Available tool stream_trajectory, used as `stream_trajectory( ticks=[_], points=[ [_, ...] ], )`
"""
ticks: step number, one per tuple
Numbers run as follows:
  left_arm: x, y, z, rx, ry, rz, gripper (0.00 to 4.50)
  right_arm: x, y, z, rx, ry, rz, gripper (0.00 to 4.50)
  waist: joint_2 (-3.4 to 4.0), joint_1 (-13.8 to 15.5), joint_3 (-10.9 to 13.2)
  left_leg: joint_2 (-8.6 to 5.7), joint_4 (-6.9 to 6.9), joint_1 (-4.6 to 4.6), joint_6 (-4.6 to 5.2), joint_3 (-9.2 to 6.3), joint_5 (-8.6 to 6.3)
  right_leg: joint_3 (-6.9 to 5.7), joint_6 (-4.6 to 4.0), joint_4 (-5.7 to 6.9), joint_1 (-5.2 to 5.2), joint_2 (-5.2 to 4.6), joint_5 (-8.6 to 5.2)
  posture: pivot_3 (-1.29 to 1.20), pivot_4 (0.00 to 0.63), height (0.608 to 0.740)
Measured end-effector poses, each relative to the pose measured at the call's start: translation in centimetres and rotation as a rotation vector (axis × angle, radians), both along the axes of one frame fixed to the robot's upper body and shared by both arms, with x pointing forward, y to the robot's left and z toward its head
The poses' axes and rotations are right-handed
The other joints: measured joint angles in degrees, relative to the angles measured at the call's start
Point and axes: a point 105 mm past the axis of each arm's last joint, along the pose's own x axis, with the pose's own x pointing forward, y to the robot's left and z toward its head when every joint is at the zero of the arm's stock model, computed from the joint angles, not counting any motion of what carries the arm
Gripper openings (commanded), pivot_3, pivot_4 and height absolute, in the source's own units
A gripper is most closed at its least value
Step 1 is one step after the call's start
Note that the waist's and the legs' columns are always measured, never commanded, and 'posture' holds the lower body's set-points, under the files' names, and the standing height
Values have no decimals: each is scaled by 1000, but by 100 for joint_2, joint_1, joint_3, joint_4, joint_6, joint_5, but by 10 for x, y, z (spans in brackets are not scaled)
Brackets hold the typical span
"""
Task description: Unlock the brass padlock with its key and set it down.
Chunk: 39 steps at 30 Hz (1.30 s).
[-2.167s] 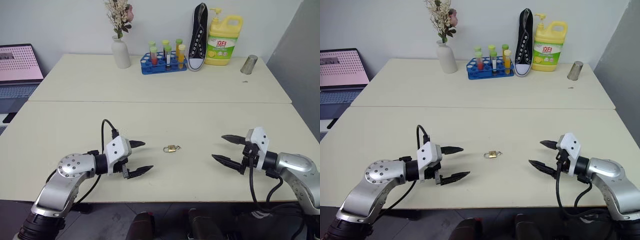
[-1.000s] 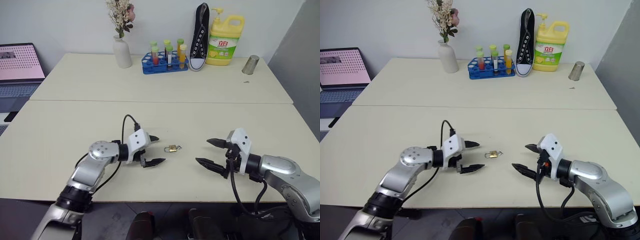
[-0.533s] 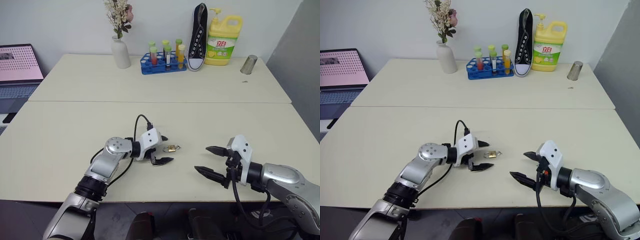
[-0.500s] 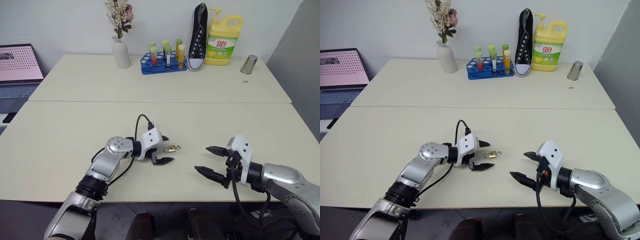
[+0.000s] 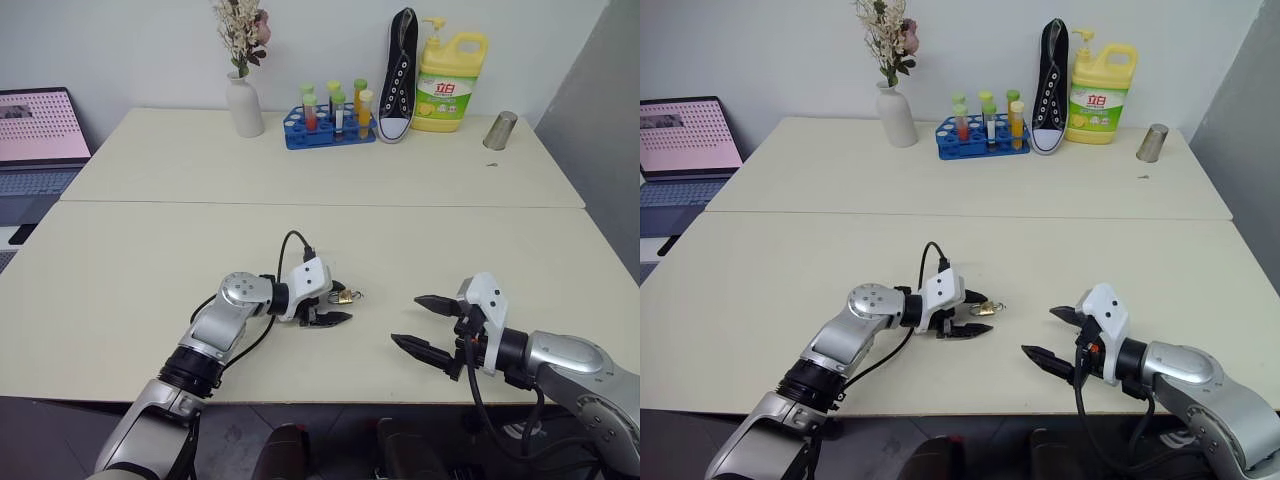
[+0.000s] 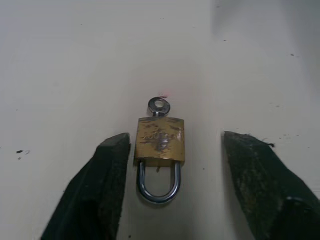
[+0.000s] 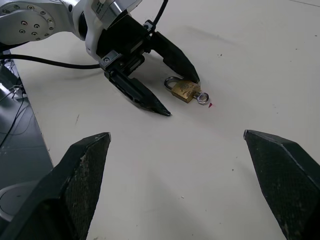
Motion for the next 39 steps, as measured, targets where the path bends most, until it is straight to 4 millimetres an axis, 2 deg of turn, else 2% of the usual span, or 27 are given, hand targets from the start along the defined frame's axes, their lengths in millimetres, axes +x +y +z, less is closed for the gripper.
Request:
stream_trajectory(
  ticks=[4, 9, 15, 18, 21, 23, 25, 32, 39],
  points=[
    [-1, -1, -1, 7, 2, -11, 969, 0, -1, 0, -6, 0, 0, 4500, 0, 0, -3, 1, 1, 2, 0, 0, 0, 0, 1, 1, 1, 0, 1, 0, 150, 740],
    [-1, -1, -1, 17, -13, -19, 967, 0, -1, 1, -8, -10, 0, 4500, 0, 0, -6, 1, 1, 3, 0, 0, 0, 0, 1, 1, 1, 1, 1, 0, 150, 740],
    [-3, -3, 4, 22, -127, -71, 967, 8, -5, 7, -38, -104, -22, 4500, 0, 2, -5, 2, 1, 0, 0, 1, 0, 1, 1, 1, 0, 1, 1, 0, 150, 740],
    [-9, -12, 17, -29, -257, -151, 967, 12, -6, 9, -50, -154, -29, 4500, -1, 8, -5, 1, 0, -4, 0, 1, 0, 2, 1, -2, -3, 0, 1, 0, 150, 740],
    [-16, -18, 41, -80, -458, -256, 967, 11, -4, 8, -46, -159, -6, 4500, -2, 17, -4, 2, -1, -4, 0, 2, 0, 3, 1, -4, -3, 0, 1, 0, 150, 740],
    [-20, -19, 59, -93, -611, -325, 967, 11, -3, 7, -42, -145, 12, 4500, -1, 18, -4, 2, -1, -3, 0, 4, 0, 4, 1, -4, -3, 0, 1, 0, 150, 740],
    [-22, -18, 68, -91, -717, -369, 967, 10, -3, 8, -39, -140, 20, 4500, -1, 16, -4, 1, -1, -1, 0, 4, 0, 4, 1, -3, -2, 0, 1, 0, 150, 740],
    [-28, -1, 70, 22, -1035, -520, 967, 10, 5, 15, 13, -98, 84, 4500, -3, 13, -3, 1, -2, -3, 0, 4, 0, 3, 1, -4, -2, 0, 1, 0, 150, 740],
    [-29, 0, 72, -13, -1143, -500, 967, 15, 13, 21, 99, -5, 116, 4500, -3, 11, -3, 1, -1, -4, 0, 7, 0, 1, 1, -3, -2, -4, 2, 0, 150, 740]
  ],
)
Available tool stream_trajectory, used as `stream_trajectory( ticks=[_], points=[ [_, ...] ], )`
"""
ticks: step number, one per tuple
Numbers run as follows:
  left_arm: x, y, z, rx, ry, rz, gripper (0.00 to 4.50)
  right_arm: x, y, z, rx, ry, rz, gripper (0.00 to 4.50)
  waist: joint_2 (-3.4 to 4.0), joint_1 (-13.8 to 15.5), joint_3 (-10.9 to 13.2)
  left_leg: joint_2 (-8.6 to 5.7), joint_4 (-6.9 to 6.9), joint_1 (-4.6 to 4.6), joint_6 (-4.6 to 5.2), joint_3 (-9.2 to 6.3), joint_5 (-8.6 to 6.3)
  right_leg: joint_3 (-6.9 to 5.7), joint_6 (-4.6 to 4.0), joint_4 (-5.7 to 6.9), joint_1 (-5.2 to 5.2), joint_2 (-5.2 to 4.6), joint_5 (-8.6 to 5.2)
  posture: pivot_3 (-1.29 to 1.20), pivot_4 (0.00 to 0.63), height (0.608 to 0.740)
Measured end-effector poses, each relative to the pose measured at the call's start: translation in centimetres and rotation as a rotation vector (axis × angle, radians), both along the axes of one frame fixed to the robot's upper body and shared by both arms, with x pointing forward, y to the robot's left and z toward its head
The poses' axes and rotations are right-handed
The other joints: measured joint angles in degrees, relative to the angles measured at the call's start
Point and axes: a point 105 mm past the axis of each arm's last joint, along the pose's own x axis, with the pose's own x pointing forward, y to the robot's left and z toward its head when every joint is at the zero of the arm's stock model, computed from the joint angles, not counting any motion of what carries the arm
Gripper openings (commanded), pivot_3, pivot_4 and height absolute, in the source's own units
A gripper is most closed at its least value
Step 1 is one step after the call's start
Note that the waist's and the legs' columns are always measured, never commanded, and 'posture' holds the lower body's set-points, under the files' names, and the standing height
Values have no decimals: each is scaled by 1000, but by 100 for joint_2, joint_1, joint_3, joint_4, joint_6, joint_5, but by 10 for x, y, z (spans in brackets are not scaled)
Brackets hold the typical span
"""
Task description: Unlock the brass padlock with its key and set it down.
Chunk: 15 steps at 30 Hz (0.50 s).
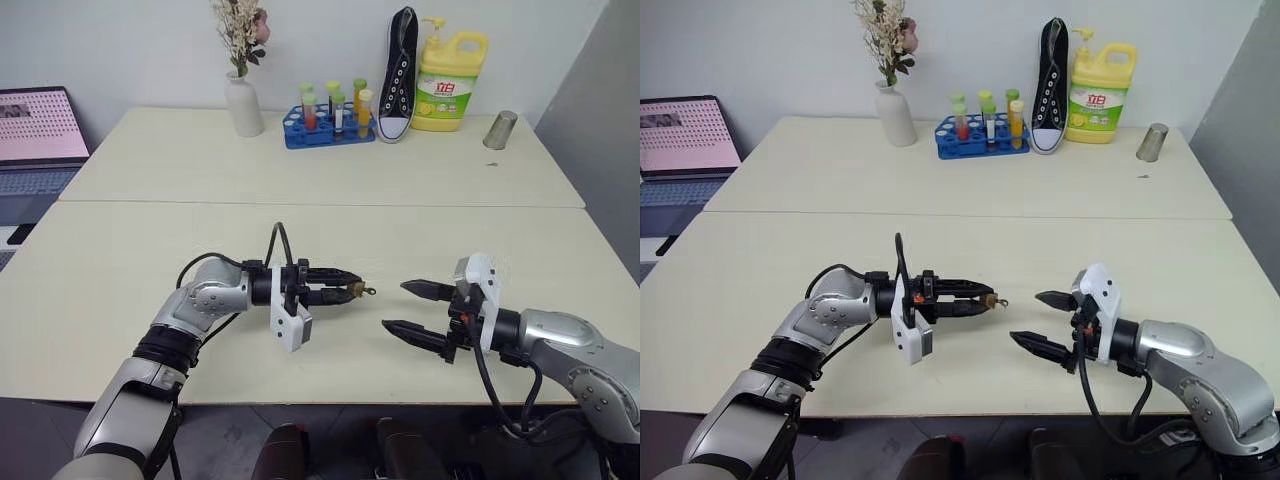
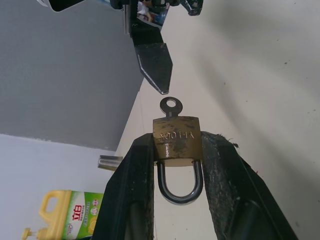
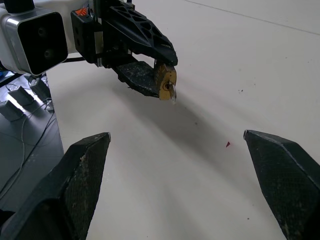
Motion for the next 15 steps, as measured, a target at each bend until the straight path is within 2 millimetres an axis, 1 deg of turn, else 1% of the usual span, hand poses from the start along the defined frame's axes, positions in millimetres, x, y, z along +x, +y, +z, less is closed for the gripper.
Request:
stream_trajectory(
  ticks=[3, 7, 10, 15],
  points=[
    [1, 0, 0, -13, -10, 11, 967, 8, 3, 6, 11, -9, 5, 4500, 0, -5, 0, 2, 0, 2, 0, -1, 0, -2, 0, 2, 0, 2, 0, 0, 150, 740],
    [1, 2, -3, -13, -14, 25, 967, 11, 12, 3, 29, 15, 33, 4500, 0, -7, 0, 4, -2, 1, 0, -3, 0, -2, 0, 2, -1, 3, 0, 0, 150, 740],
    [1, 4, -1, -15, -24, 32, 967, 11, 18, 1, 27, 23, 56, 4500, 0, -6, 0, 2, -2, 1, 0, -2, 0, -2, 0, 2, -1, 1, 0, 0, 150, 740],
    [-1, 3, 1, -22, -35, 31, 967, 15, 21, -2, 27, 38, 61, 4500, 0, -6, 0, 2, -2, 1, 0, -1, 0, -4, -1, 2, -1, 0, 1, 0, 150, 740]
  ],
)
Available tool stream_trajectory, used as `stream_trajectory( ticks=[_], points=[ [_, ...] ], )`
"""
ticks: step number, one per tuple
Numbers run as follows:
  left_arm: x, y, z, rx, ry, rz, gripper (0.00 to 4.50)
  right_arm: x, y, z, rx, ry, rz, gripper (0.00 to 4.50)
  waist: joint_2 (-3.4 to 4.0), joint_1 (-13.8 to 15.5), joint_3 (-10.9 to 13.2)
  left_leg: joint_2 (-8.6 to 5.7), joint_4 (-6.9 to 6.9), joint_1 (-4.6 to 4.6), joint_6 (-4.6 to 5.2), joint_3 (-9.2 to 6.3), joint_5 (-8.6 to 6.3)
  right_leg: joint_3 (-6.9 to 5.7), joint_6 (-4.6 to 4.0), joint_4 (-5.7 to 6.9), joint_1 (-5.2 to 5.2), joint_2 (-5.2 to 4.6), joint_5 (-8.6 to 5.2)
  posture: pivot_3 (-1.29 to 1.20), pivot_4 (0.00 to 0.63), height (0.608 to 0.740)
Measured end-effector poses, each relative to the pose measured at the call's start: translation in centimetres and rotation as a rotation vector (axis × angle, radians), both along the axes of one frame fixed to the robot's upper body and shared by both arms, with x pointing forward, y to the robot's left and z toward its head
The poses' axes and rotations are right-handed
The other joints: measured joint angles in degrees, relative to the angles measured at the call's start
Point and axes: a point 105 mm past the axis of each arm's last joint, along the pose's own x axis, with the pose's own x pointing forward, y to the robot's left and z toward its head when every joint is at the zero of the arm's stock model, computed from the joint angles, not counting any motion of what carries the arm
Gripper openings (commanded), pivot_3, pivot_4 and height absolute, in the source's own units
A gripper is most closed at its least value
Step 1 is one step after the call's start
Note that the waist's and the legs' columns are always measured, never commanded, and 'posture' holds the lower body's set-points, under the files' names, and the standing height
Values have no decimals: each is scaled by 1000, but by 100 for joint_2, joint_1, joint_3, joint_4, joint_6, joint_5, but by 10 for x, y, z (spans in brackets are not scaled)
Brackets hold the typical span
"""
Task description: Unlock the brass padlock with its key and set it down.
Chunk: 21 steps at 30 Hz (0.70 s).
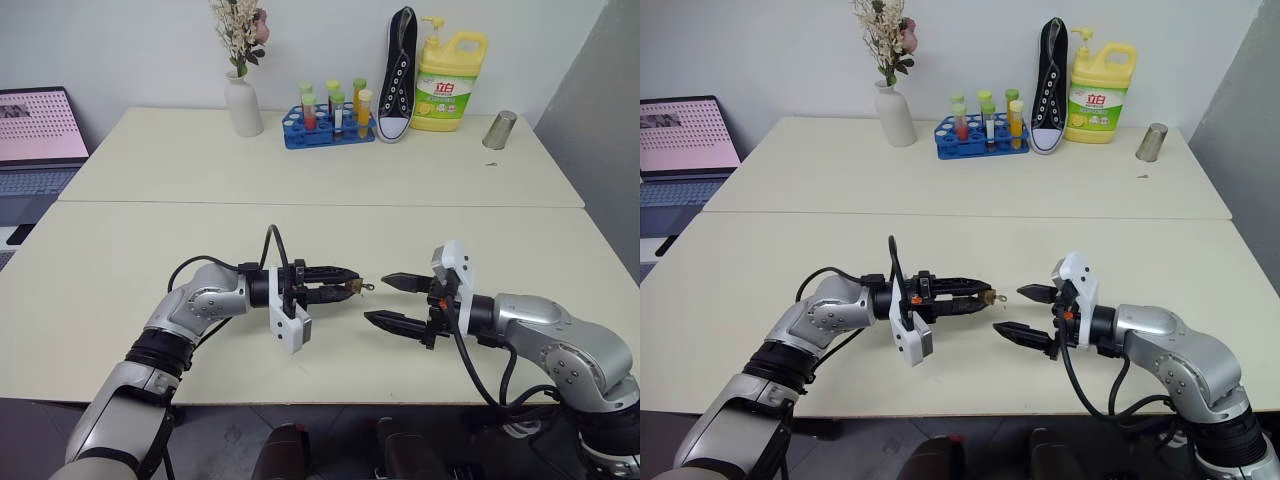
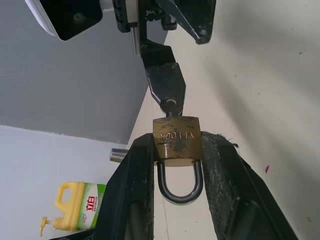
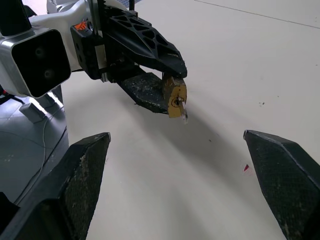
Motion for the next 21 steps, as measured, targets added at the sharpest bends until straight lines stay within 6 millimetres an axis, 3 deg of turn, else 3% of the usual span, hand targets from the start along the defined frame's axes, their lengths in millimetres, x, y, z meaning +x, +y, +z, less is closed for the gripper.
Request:
stream_trajectory(
  ticks=[10, 13, 21],
  points=[
    [-1, -1, -5, 11, 14, -2, 967, 4, 7, 0, 31, 13, 18, 4500, 0, 0, 0, 1, 0, 0, 0, -1, 0, -1, -8, 1, 0, 0, 5, 0, 150, 740],
    [-1, -1, -5, 13, 14, 0, 967, 4, 7, 0, 34, 16, 24, 3909, 0, 0, 0, 1, 0, 0, 0, -1, 0, -3, -9, 1, 0, 0, 5, 0, 150, 740],
    [-1, 0, -5, 17, 14, 3, 967, 4, 8, 1, 37, 16, 36, 977, 0, 0, 0, 1, 0, 0, 0, -1, 0, -3, -9, 1, 0, 0, 5, 0, 150, 740]
  ],
)
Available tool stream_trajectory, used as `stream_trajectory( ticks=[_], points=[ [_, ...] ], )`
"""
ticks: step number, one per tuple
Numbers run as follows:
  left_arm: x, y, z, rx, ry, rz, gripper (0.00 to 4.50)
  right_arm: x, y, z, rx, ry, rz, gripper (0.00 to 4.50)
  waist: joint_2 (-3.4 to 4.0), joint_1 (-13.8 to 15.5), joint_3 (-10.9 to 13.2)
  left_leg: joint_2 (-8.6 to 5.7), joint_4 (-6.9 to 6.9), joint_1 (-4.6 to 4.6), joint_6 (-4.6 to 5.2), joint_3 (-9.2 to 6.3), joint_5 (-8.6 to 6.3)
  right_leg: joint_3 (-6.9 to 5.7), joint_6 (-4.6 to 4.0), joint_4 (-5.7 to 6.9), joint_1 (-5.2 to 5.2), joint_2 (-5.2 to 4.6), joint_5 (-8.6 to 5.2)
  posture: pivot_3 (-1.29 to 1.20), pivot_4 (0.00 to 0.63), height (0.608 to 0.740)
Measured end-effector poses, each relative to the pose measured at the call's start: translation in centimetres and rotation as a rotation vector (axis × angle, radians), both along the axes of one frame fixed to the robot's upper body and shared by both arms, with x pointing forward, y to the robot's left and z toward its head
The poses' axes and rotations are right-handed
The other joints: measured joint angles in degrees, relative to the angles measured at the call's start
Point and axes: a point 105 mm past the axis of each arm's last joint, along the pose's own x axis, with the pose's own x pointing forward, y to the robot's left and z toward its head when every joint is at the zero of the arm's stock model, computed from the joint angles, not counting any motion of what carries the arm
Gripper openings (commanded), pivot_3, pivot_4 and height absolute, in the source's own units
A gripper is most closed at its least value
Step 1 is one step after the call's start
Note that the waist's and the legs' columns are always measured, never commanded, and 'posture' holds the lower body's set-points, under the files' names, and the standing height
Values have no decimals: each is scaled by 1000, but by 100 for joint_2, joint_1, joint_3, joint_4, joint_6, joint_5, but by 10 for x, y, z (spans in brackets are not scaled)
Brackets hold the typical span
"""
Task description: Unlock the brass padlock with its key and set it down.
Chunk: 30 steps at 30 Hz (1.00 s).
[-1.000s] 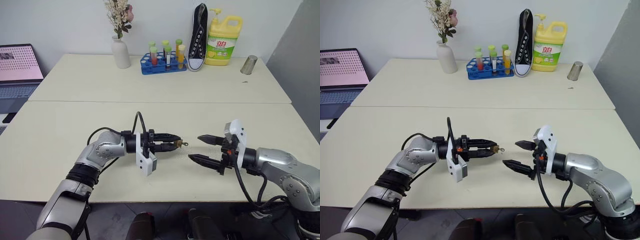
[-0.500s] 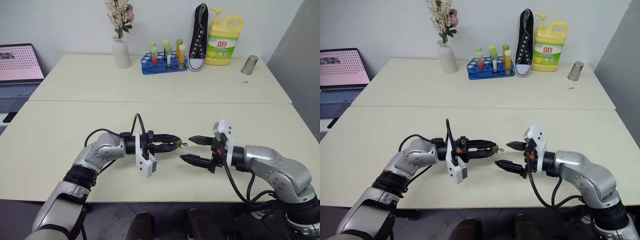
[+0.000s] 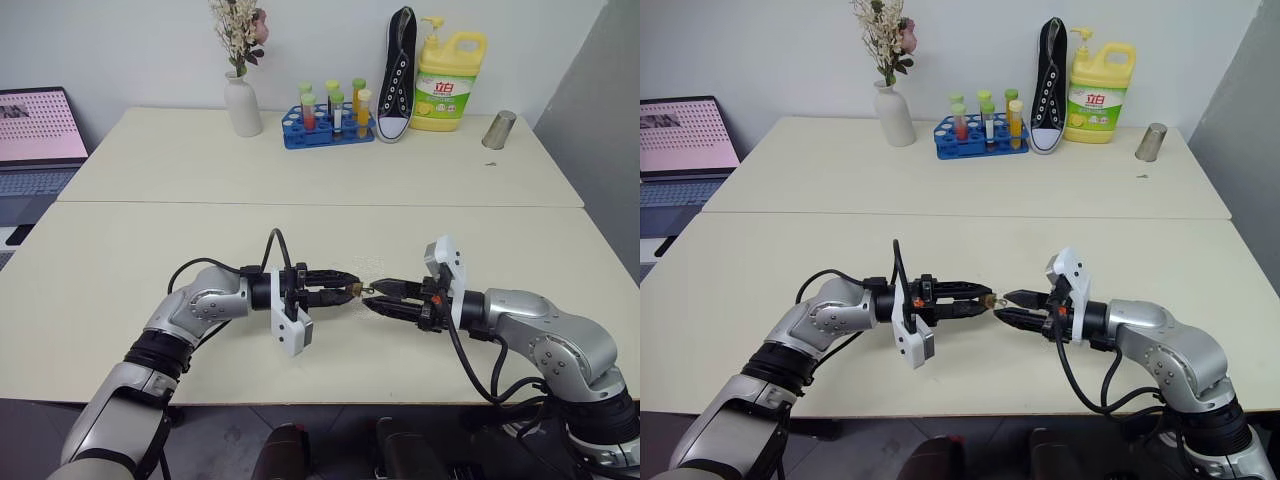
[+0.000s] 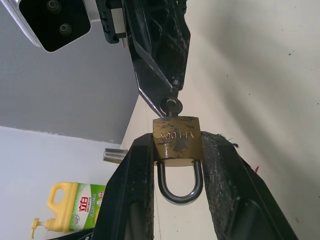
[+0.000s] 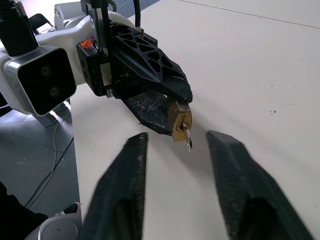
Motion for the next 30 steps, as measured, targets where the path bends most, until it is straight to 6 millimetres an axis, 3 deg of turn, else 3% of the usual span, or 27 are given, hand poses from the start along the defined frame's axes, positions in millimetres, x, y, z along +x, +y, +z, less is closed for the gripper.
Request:
stream_trajectory(
  ticks=[2, 4, 17, 30],
  points=[
    [0, 0, 0, 2, -1, 0, 967, 0, 0, 0, -1, 1, -3, 199, 0, 0, 0, 0, 0, 0, 0, 0, 0, 0, 0, 0, 0, 0, 0, 0, 150, 740],
    [0, 0, 0, 1, -3, -2, 967, 1, -2, -1, -1, 4, -9, 0, 0, 0, 0, 0, 0, 0, 0, 0, 0, 0, -5, 0, 0, 0, 3, 0, 150, 740],
    [0, -1, -2, 7, -12, 0, 967, 3, -2, 0, -22, 44, 1, 0, 0, 0, 0, 0, 0, 0, 0, 0, 0, -1, -14, 0, 0, 0, 8, 0, 150, 740],
    [-7, -4, -9, 29, -41, -34, 967, 6, -6, -2, -18, 389, 26, 0, 0, -2, 0, 1, -1, -1, 0, 0, 0, -1, -17, 1, -1, -21, 10, 0, 150, 740]
  ],
)
